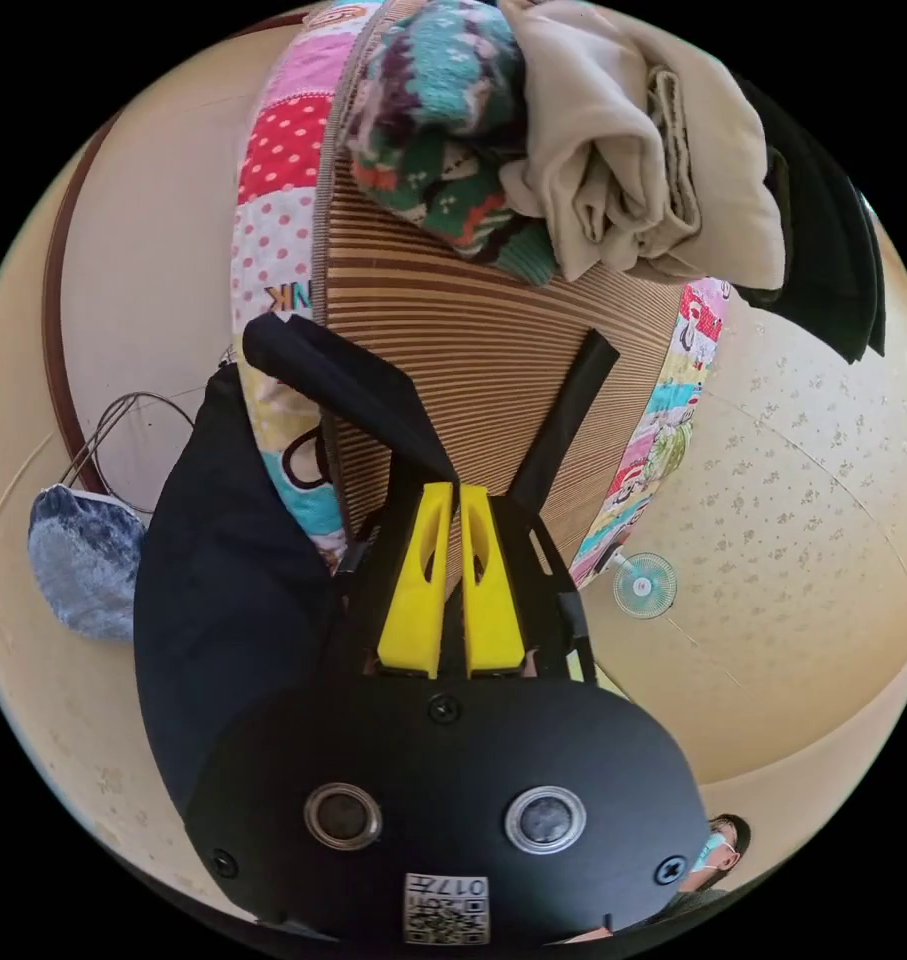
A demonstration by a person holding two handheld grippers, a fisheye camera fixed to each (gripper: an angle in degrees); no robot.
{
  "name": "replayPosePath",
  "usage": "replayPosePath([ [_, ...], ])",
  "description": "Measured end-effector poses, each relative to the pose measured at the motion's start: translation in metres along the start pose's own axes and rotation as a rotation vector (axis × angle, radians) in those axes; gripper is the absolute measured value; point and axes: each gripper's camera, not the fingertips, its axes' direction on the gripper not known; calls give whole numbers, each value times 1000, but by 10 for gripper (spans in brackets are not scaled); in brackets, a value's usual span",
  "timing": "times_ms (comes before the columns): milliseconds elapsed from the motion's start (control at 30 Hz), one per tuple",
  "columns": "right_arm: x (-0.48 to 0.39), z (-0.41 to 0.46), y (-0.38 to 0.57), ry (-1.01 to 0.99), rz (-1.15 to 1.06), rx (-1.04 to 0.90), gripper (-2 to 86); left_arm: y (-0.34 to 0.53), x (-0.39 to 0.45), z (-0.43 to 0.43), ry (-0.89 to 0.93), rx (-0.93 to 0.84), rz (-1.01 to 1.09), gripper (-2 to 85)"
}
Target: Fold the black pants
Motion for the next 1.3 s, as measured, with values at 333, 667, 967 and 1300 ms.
replayPosePath([
  [333,-85,79,19,86,77,10,37,-30,183,112,-41,16,76,-8],
  [667,-141,138,23,218,38,12,39,-10,275,204,-92,140,-48,-9],
  [967,-157,208,14,284,-50,42,56,-9,302,278,-160,187,-75,5],
  [1300,-163,227,27,325,-417,66,49,-5,354,277,-411,135,577,100],
])
